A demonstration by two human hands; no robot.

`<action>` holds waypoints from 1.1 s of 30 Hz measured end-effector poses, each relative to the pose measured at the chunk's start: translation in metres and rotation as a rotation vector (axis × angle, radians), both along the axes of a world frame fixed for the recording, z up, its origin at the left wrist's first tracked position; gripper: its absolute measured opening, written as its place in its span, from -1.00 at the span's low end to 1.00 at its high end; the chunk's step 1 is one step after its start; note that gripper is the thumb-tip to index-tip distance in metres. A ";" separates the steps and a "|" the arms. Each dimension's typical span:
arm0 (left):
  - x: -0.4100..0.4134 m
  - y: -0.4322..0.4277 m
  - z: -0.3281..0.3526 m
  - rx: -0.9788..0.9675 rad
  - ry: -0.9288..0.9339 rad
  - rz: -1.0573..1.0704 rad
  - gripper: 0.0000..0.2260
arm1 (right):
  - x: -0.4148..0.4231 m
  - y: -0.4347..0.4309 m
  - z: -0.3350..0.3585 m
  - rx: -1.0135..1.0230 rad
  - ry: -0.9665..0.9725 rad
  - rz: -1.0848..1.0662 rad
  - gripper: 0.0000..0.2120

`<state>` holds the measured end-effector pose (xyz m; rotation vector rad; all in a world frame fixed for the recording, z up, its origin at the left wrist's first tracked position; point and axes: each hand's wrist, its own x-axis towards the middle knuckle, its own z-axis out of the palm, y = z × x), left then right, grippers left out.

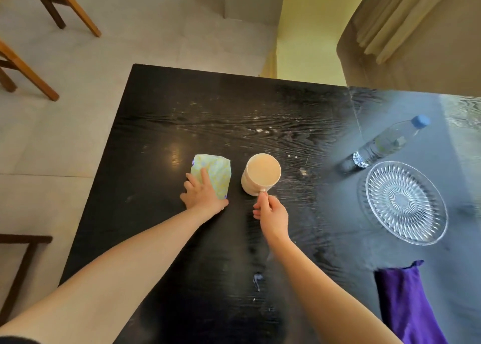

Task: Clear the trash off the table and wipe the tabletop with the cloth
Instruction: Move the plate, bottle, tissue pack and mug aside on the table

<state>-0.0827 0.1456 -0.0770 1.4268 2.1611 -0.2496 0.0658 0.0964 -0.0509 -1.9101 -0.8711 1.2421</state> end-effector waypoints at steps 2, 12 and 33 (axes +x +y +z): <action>0.001 0.002 0.001 0.024 0.011 -0.003 -0.05 | 0.015 0.003 0.002 0.018 -0.053 0.051 -0.67; -0.011 0.011 0.012 0.067 -0.113 0.021 -0.32 | 0.087 0.018 0.028 0.128 -0.175 0.018 -0.63; 0.198 0.024 0.071 0.145 -0.354 -0.416 -0.39 | 0.242 -0.041 0.030 0.152 -0.237 -0.273 -0.68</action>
